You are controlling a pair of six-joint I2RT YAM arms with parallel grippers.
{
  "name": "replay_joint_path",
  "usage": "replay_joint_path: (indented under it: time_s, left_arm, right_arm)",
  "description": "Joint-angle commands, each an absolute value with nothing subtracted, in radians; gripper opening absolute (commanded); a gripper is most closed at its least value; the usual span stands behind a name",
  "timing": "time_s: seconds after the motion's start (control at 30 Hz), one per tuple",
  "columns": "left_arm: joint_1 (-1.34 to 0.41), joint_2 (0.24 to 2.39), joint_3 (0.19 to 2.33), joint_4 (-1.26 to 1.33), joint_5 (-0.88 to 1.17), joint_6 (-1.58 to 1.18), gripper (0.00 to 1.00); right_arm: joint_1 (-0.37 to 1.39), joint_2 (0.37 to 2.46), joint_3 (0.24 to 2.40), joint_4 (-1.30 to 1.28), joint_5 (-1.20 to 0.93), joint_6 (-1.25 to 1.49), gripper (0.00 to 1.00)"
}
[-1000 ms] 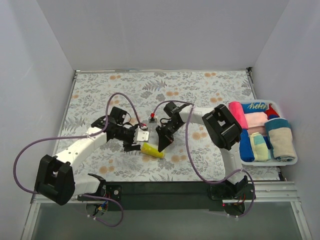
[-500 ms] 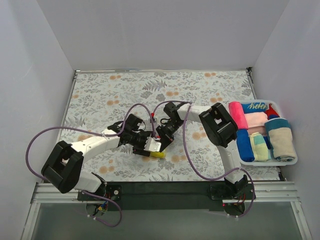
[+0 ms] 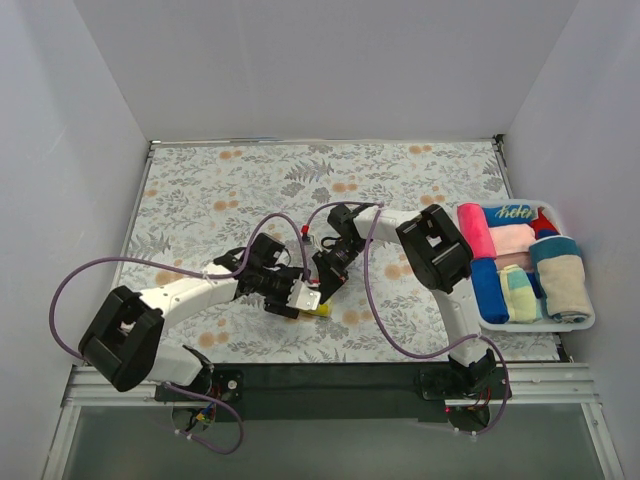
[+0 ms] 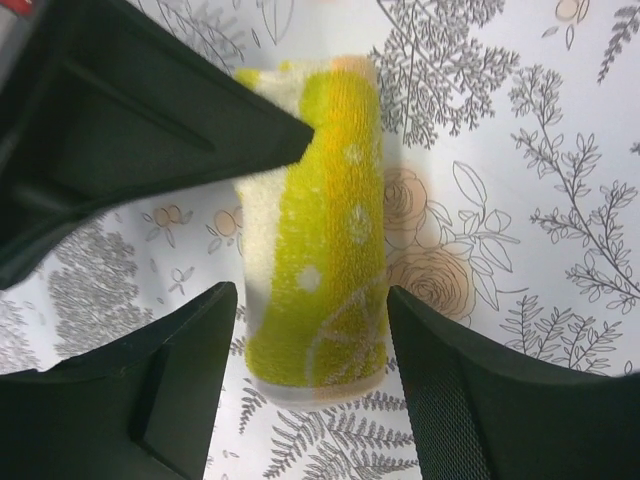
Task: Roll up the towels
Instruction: Roll the towel
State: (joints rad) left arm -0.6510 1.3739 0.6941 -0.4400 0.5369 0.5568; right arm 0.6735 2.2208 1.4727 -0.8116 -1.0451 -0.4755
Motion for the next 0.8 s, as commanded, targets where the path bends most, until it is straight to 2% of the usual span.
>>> replay_joint_path:
  time_s: [0.0, 0.27, 0.37, 0.43, 0.53, 0.57, 0.63, 0.67, 0.77]
  left_arm:
    - [-0.680, 1.321, 0.683, -0.413, 0.539, 0.554, 0.57]
    - [-0.689, 1.393, 0.670, -0.382, 0.509, 0.557, 0.48]
    - [-0.689, 1.416, 0.667, -0.391, 0.505, 0.569, 0.35]
    - [-0.689, 1.448, 0.682, -0.414, 0.509, 0.572, 0.20]
    - [-0.689, 1.506, 0.718, -0.477, 0.522, 0.551, 0.09]
    - [-0.689, 1.517, 0.727, -0.504, 0.523, 0.540, 0.07]
    - [-0.687, 1.548, 0.753, -0.528, 0.529, 0.506, 0.05]
    - [-0.684, 1.580, 0.762, -0.564, 0.538, 0.502, 0.04]
    - [-0.681, 1.656, 0.813, -0.652, 0.589, 0.486, 0.04]
  right_arm:
    - [0.672, 2.296, 1.465, -0.805, -0.828, -0.537, 0.01]
    - [0.664, 2.306, 1.483, -0.813, -0.833, -0.538, 0.01]
    - [0.663, 2.307, 1.483, -0.816, -0.833, -0.538, 0.01]
    - [0.658, 2.301, 1.482, -0.815, -0.824, -0.534, 0.01]
    - [0.644, 2.258, 1.477, -0.804, -0.799, -0.519, 0.29]
    - [0.634, 2.237, 1.468, -0.793, -0.792, -0.494, 0.42]
    - [0.588, 2.152, 1.421, -0.746, -0.782, -0.471, 0.50]
    - [0.572, 2.122, 1.404, -0.735, -0.763, -0.459, 0.63]
    - [0.502, 2.005, 1.355, -0.707, -0.729, -0.445, 0.64]
